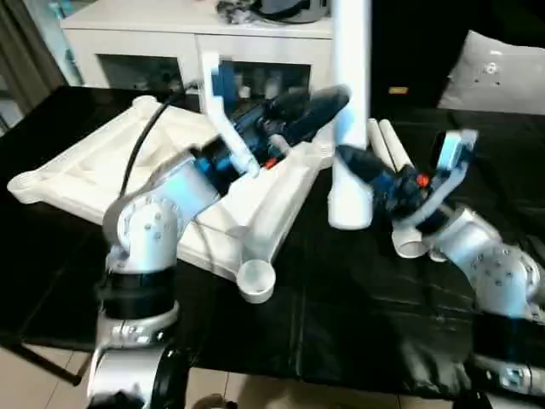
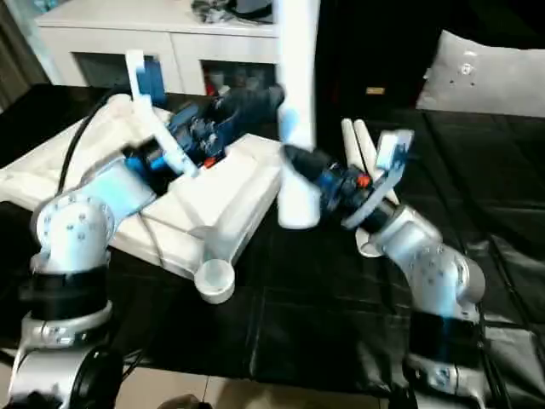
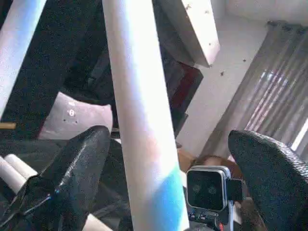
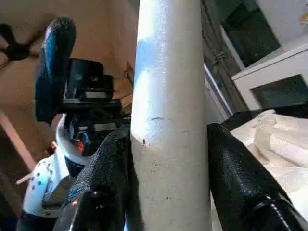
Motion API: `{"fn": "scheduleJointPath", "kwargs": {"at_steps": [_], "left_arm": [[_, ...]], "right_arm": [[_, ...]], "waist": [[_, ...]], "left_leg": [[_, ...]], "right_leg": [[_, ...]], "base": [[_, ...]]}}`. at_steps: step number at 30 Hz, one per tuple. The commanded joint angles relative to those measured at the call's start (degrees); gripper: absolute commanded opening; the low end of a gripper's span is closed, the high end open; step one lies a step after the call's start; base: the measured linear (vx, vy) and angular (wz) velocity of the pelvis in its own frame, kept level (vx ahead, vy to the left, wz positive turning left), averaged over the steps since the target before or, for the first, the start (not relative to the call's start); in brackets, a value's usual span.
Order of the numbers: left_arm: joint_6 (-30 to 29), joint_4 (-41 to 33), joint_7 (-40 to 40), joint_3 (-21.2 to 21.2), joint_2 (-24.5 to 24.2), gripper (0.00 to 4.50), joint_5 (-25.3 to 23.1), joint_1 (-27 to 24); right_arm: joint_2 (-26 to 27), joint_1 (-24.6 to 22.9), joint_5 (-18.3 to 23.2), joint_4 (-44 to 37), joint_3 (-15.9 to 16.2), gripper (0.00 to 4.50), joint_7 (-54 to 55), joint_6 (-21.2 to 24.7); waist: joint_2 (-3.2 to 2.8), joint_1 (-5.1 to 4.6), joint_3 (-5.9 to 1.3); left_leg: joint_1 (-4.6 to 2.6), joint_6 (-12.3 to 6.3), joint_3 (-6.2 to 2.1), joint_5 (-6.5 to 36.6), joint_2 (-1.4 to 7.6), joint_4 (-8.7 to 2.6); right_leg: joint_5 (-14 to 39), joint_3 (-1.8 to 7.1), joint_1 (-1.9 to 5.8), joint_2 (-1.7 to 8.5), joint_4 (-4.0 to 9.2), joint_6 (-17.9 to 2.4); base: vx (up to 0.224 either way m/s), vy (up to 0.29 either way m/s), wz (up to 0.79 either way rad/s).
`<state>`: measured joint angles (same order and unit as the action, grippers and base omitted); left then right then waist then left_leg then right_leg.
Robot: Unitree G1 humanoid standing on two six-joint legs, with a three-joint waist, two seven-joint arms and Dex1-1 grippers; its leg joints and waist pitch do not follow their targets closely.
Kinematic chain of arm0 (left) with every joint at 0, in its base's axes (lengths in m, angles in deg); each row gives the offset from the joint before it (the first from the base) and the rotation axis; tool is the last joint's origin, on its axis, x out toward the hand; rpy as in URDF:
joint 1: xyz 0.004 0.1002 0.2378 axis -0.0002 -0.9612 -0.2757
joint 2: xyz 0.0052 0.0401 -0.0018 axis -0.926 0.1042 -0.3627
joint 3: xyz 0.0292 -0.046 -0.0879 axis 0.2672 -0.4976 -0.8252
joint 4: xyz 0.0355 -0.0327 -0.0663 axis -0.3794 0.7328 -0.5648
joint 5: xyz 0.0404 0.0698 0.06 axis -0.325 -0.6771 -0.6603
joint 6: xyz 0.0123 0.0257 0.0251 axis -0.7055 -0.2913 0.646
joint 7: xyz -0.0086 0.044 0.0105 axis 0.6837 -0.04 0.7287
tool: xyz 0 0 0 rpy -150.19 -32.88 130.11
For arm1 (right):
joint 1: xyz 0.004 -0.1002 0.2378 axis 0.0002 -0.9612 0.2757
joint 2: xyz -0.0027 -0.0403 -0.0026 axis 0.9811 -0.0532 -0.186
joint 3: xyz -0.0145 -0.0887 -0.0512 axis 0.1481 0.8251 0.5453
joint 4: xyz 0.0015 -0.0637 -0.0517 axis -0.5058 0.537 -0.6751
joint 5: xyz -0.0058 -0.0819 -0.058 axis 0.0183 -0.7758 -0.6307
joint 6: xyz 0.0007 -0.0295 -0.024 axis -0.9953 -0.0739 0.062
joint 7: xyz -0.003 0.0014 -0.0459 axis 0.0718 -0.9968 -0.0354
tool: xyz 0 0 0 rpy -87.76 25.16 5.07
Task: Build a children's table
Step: Pick table leg
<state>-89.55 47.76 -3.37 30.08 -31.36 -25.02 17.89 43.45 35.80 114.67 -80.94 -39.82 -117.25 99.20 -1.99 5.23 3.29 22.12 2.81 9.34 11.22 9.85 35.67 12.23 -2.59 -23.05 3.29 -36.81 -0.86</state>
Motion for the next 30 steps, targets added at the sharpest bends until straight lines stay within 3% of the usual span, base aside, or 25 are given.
{"fn": "scheduleJointPath", "kwargs": {"at_steps": [1, 5, 7, 10, 12, 14, 16, 23, 24, 25, 27, 30], "left_arm": [[-1.33, 0.45, -0.49, 0.02, -0.05, 4.5, 0.96, 0.97], [1.55, 1.2, -1.21, 3.6, -1.71, 4.5, -4.94, 0.58], [6.13, 2.48, -2.59, 6.35, -3.03, 4.5, -11.27, 0.0], [10.23, 3.16, -3.73, 7.77, -3.52, 4.32, -15.27, -1.07], [12.74, 1.88, -2.87, 9.18, -3.74, 4.14, -16.53, -2.71], [13.47, 1.15, -2.67, 9.85, -3.63, 4.11, -16.95, -3.6], [14.37, 0.68, -2.5, 10.62, -3.66, 3.75, -17.77, -4.46], [17.49, -0.22, -1.16, 13.41, -3.86, 3.21, -20.24, -7.14], [17.4, -0.72, -1.1, 13.42, -3.86, 3.13, -19.99, -7.4], [17.31, -1.06, -1.06, 13.42, -3.86, 3.03, -19.82, -7.56], [17.47, -1.36, -0.97, 13.46, -3.93, 2.84, -19.9, -7.77], [17.91, -2.03, -0.59, 13.74, -4.33, 2.69, -20.2, -8.35]], "right_arm": [[-1.09, -0.92, 0.57, -2.61, 1.39, 1.9, -0.41, 0.53], [-2.47, -2.13, -3.73, -4.01, 5.21, 1.9, 0.64, -0.33], [-1.76, -2.43, -6.48, -4.1, 6.59, 1.9, 2.41, -2.47], [-0.04, -2.85, -9.02, -4.02, 7.36, 1.9, 4.41, -5.82], [1.6, -3.78, -11.69, -3.74, 8.64, 1.9, 6.02, -10.71], [2.07, -4.31, -12.94, -3.42, 9.62, 1.9, 6.29, -12.77], [2.16, -4.99, -14.34, -3.26, 10.99, 1.9, 5.44, -14.66], [2.27, -7.11, -19.05, -1.37, 15.88, 1.9, 1.41, -21.65], [2.24, -7.12, -19.34, -0.81, 16.22, 1.9, 1.18, -22.18], [2.22, -7.12, -19.51, -0.45, 16.43, 1.9, 1.03, -22.48], [2.13, -7.12, -19.83, 0.01, 16.8, 1.9, 0.99, -23.1], [2.09, -7.0, -21.14, 1.5, 17.22, 1.9, 0.92, -25.27]], "waist": [[0.99, 0.29, -3.94], [1.02, 0.44, -3.97], [1.03, 0.36, -3.95], [0.76, 0.29, -4.1], [0.81, 0.15, -4.2], [0.72, 0.13, -4.26], [0.7, 0.09, -4.27], [0.98, -0.04, -3.9], [1.47, -0.1, -3.84], [1.18, -0.03, -3.78], [1.42, -0.18, -3.76], [1.26, -0.09, -3.78]], "left_leg": [[-0.46, -1.77, -0.63, 4.03, 2.28, -3.98], [-0.28, -2.03, -0.79, 2.96, 2.4, -4.08], [-0.31, -1.65, -0.78, 3.33, 2.37, -4.15], [-0.36, -1.02, -0.88, 3.2, 2.57, -4.3], [-0.23, -1.02, -0.85, 2.62, 2.65, -4.29], [-0.33, -1.22, -0.78, 2.33, 2.75, -4.26], [-0.36, -1.66, -0.7, 2.45, 2.68, -4.21], [-0.31, -1.75, -0.68, 5.27, 2.83, -4.46], [-0.3, -1.77, -0.6, 5.48, 2.82, -4.5], [-0.32, -1.59, -0.66, 5.89, 2.84, -4.53], [-0.36, -1.64, -0.66, 6.08, 2.9, -4.57], [-0.42, -1.69, -0.66, 5.65, 2.92, -4.54]], "right_leg": [[11.06, 2.39, 3.24, 4.05, 5.44, -9.46], [9.26, 2.42, 3.28, 4.09, 5.41, -8.42], [10.07, 2.4, 3.33, 4.18, 5.5, -7.97], [9.03, 2.41, 3.27, 4.34, 5.4, -7.8], [6.12, 2.38, 3.24, 4.5, 5.15, -8.8], [4.11, 2.42, 3.22, 4.47, 4.86, -9.73], [3.14, 2.42, 3.23, 4.36, 4.81, -10.44], [7.63, 2.56, 3.18, 4.6, 5.25, -9.84], [8.01, 2.56, 3.19, 4.58, 5.34, -9.76], [8.96, 2.56, 3.13, 4.66, 5.3, -9.83], [8.98, 2.6, 3.08, 4.59, 5.35, -9.87], [8.26, 2.62, 2.97, 4.57, 5.22, -10.02]], "base": [[0.0, 0.0, 0.0], [0.0, 0.0, 0.0], [0.0, 0.0, 0.0], [0.0, 0.0, 0.0], [0.0, 0.0, 0.0], [0.0, 0.0, 0.0], [0.0, 0.0, 0.0], [0.0, 0.0, 0.0], [0.0, 0.0, 0.0], [0.0, 0.0, 0.0], [0.0, 0.0, 0.0], [0.0, 0.0, 0.0]]}}
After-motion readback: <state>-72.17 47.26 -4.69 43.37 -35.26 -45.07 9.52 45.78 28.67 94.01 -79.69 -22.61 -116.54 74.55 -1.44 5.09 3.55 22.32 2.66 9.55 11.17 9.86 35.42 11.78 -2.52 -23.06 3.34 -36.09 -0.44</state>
